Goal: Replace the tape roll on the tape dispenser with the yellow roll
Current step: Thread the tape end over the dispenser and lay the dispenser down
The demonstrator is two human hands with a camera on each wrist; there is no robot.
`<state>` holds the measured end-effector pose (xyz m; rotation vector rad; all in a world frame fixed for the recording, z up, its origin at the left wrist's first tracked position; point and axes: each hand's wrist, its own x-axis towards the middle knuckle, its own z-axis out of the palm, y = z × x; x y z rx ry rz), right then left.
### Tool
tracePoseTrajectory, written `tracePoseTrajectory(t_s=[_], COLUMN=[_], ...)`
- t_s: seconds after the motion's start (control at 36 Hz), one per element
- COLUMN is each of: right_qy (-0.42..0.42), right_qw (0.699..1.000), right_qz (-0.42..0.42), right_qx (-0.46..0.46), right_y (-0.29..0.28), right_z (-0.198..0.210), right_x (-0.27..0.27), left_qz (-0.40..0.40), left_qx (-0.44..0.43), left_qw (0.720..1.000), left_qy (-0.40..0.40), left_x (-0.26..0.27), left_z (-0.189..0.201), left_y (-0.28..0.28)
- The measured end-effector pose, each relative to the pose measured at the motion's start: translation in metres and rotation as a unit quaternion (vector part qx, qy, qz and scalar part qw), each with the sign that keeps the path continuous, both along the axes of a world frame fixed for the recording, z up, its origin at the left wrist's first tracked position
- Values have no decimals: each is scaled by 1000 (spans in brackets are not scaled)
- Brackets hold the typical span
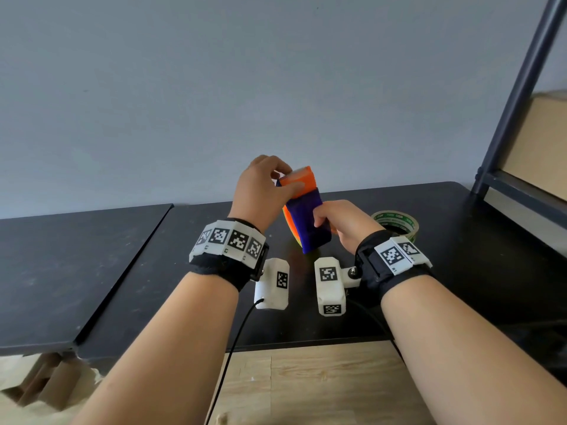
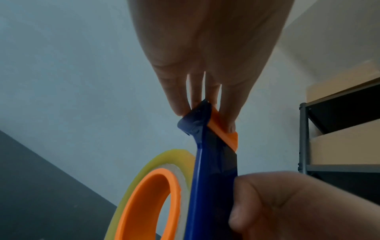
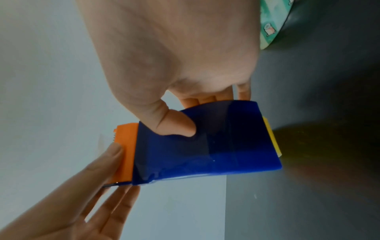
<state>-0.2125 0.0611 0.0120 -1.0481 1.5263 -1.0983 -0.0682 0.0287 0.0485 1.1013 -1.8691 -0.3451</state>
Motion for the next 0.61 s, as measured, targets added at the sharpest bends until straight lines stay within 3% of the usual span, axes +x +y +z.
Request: tracePoseTrajectory(t_s=[0.36,0.61], right_qy=[-21,-3], right_qw=[998,996], right_qz=[29,41], right_qx=[-43,-82], right_y=[3,4], right_z=[2,-2], right_x=[4,5], left_qz=[28,107], left_qx=[45,-9], left_qw=[996,991], left_qy=[68,84], left_x=[11,11], left_z=[3,-6], left_y=[-7,-10])
